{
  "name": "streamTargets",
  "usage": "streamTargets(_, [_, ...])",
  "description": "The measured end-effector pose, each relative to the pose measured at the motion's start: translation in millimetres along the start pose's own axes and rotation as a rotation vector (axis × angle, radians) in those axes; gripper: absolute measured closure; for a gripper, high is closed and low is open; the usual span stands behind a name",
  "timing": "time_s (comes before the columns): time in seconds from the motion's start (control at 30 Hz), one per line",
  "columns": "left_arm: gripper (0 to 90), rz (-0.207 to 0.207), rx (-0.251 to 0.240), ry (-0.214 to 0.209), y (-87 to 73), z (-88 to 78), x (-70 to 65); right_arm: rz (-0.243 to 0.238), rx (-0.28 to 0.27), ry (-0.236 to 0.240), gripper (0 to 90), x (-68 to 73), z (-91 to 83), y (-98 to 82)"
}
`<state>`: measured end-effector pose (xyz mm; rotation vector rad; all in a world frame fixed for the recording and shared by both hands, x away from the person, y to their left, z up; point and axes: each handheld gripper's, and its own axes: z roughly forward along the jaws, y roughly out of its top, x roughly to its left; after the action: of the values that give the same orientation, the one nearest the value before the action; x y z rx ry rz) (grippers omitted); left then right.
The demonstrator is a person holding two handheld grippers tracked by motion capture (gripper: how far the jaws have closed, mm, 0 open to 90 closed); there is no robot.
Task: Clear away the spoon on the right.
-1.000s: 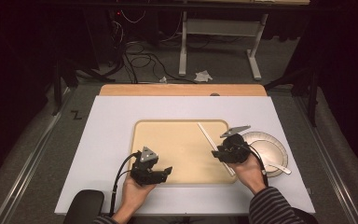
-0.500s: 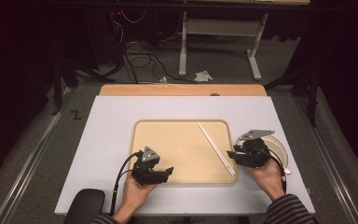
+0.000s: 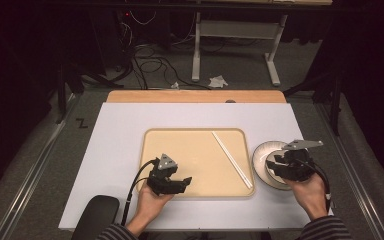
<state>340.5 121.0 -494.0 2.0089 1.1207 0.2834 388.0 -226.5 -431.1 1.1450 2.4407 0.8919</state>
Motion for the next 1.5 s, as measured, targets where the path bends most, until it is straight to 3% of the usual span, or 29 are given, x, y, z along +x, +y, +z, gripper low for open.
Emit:
streamTargets(0.17, [33.7,0.022,0.003,-0.010,4.8,4.3,-4.9,0.022,-0.023,-0.035,61.2,-8.9,-13.7,-4.6])
streamTargets(0.3, [33.6,0.042,-0.008,-0.018,8.4,6.3,-8.7,0.037,-0.009,-0.066,61.1,-15.1,-26.5,-10.0])
streamTargets(0.47, [33.6,0.021,-0.005,-0.040,11.9,11.0,-5.5,0.071,0.018,-0.115,60.2,-29.9,-37.1,-20.0])
streamTargets(0.7, [33.6,0.046,0.003,-0.050,15.1,15.6,-8.4,0.103,0.080,-0.178,59.0,-49.3,-45.1,-34.1])
streamTargets(0.9, [33.5,0.049,0.001,-0.052,15.5,17.3,-10.1,0.142,0.132,-0.188,64.7,-61.9,-50.9,-48.5])
streamTargets(1.17, [33.6,0.056,-0.001,-0.041,15.8,17.2,-10.1,0.145,0.197,-0.150,75.8,-69.0,-47.6,-55.0])
streamTargets(1.27, [33.7,0.076,-0.008,-0.024,15.1,15.3,-11.5,0.140,0.219,-0.143,81.4,-69.0,-43.3,-55.5])
streamTargets(1.5, [33.7,0.070,-0.016,0.000,12.9,10.1,-9.8,0.139,0.256,-0.110,81.9,-71.3,-33.1,-55.8])
